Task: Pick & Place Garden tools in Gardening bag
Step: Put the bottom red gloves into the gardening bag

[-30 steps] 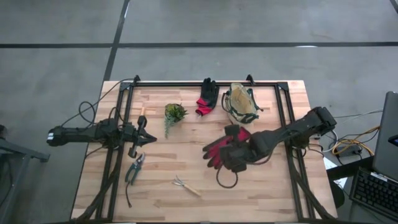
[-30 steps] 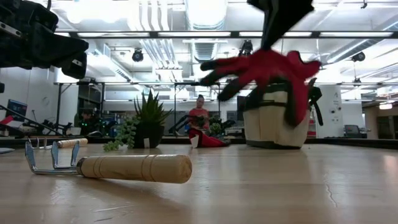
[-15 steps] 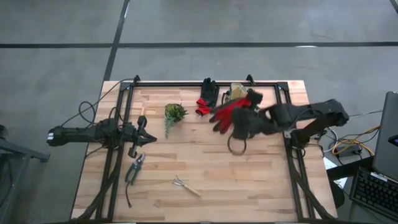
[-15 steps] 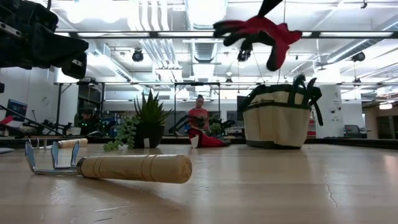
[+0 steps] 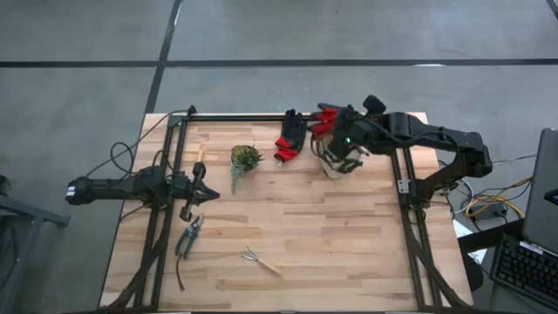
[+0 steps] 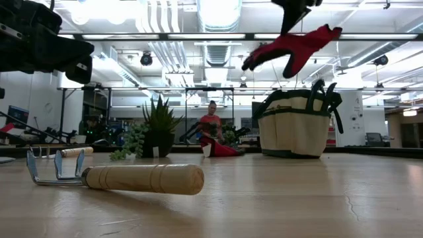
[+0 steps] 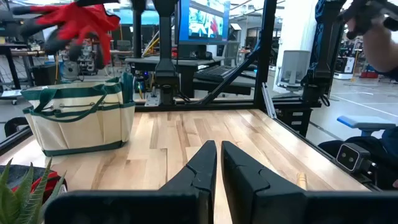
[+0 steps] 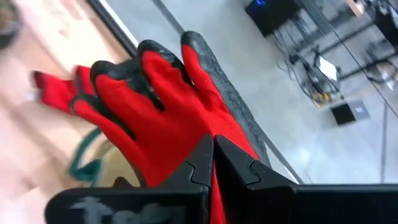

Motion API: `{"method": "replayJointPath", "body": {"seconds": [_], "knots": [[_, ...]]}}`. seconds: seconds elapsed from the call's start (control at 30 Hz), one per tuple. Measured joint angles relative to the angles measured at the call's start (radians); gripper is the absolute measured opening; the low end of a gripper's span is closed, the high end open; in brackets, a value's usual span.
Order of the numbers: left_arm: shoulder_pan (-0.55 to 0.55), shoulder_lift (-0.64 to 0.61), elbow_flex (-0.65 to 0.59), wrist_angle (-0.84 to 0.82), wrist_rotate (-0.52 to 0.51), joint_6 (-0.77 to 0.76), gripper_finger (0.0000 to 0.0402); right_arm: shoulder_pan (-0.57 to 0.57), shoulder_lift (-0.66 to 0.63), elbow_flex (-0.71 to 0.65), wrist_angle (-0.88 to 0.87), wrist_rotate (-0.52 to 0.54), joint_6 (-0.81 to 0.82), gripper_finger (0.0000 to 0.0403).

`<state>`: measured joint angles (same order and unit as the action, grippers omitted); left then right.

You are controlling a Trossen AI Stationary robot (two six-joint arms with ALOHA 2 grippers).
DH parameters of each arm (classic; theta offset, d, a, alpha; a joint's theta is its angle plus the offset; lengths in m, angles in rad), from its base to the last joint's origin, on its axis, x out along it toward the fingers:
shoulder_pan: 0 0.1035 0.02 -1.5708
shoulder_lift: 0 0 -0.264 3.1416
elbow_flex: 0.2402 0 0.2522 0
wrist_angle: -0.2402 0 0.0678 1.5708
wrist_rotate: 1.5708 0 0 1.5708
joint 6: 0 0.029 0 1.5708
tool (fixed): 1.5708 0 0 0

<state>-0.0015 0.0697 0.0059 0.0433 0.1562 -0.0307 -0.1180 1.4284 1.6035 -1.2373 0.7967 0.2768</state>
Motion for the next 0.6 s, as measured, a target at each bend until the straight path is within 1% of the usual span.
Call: {"method": "replayJointPath", "body": {"seconds": [0.23,0.6], "knots": [[0.0,0.0,0.0,0.0,0.0,0.0,0.0028,-0.106,0.02,0.0,-0.015,-0.009,0.008,0.0008],[0.0,0.0,0.0,0.0,0.0,0.0,0.0028,-0.159,0.028,0.0,-0.016,-0.02,0.034,0.0008]]}}
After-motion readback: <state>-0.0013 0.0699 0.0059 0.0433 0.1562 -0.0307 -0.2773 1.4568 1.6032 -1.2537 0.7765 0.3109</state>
